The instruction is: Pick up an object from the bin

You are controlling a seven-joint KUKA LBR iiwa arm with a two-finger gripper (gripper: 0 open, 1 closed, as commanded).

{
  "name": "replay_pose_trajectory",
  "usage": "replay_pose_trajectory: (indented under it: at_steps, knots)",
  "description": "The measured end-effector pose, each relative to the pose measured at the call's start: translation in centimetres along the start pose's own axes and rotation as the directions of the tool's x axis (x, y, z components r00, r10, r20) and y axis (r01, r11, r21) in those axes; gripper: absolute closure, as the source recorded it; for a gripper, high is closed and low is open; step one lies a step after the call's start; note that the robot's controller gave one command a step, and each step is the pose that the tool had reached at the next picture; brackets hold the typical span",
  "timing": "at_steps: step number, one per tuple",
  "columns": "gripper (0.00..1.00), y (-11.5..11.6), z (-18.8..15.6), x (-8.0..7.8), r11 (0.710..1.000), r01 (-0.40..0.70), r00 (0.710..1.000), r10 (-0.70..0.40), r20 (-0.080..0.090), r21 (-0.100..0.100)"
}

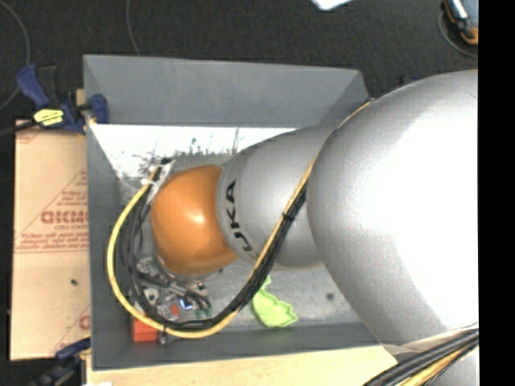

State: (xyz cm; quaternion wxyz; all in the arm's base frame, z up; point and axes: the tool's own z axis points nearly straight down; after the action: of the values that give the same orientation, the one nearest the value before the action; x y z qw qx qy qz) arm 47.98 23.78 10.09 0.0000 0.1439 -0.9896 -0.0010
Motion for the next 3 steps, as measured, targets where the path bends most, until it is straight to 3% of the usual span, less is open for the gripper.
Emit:
replay_pose_trajectory:
  at_steps: [1, 2, 3]
  knots:
    - [0.0, -0.4, 2.67, -1.32, 0.862, 0.508, 0.861, -0.508, 0.019, 0.01]
    - [1.0, -0.77, 2.83, -0.78, 0.982, -0.188, 0.982, 0.188, 0.003, 0.004]
    - [1.0, -0.78, 2.83, -0.77, 0.982, -0.189, 0.982, 0.189, 0.003, 0.004]
